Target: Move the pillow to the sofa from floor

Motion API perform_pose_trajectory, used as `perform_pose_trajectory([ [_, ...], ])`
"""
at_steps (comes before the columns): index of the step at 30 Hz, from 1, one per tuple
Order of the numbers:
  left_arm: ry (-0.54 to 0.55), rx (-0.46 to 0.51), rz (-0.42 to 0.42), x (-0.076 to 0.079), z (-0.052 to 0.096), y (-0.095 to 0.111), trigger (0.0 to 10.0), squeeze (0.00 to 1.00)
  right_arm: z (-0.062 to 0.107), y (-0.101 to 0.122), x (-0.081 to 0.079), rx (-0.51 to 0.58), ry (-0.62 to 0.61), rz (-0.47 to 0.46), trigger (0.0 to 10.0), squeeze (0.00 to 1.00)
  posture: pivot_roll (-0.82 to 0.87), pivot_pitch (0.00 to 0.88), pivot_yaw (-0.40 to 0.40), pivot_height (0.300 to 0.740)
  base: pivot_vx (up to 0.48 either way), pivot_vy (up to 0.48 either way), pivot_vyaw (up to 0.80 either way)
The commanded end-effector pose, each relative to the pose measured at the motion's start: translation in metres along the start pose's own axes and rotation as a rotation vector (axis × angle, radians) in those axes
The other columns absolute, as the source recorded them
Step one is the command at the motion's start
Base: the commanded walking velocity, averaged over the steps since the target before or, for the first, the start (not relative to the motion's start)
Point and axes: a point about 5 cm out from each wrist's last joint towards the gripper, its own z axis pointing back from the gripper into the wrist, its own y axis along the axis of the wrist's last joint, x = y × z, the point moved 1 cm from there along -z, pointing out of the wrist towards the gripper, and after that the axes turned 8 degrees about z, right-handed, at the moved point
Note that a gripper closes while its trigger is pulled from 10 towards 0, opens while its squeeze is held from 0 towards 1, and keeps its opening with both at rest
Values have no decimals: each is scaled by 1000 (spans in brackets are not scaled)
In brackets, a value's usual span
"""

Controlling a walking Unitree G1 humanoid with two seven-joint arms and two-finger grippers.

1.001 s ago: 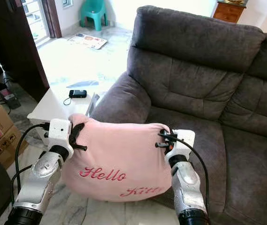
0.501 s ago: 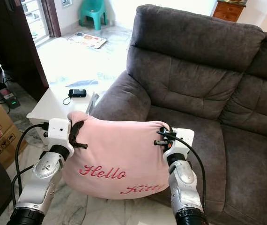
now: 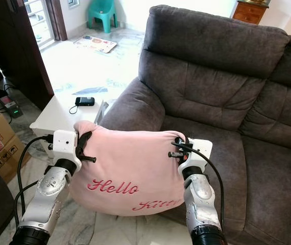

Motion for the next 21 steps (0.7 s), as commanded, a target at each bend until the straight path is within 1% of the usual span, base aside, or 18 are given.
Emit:
perform_pose_trajectory([
  [1,-26,51,-24,5,-6,12,10000,0,-6,19,9,92,-54,-9,10000,0,168,0,-96,740,0,0,0],
  [4,-54,44,-48,4,-8,13,10000,0,-5,14,2,86,-59,-11,10000,0,162,0,-62,740,0,0,0],
  [13,-56,44,-65,-2,-13,16,10000,0,-3,8,-9,81,-62,-40,10000,0,155,0,-27,740,0,0,0],
  [18,-60,40,-63,-1,-14,16,10000,0,-2,8,-9,88,-69,-36,10000,0,150,0,-25,740,0,0,0],
  [21,-56,42,-56,0,-14,15,10000,0,-3,9,-8,92,-72,-36,10000,0,148,0,-31,740,-242,0,0],
])
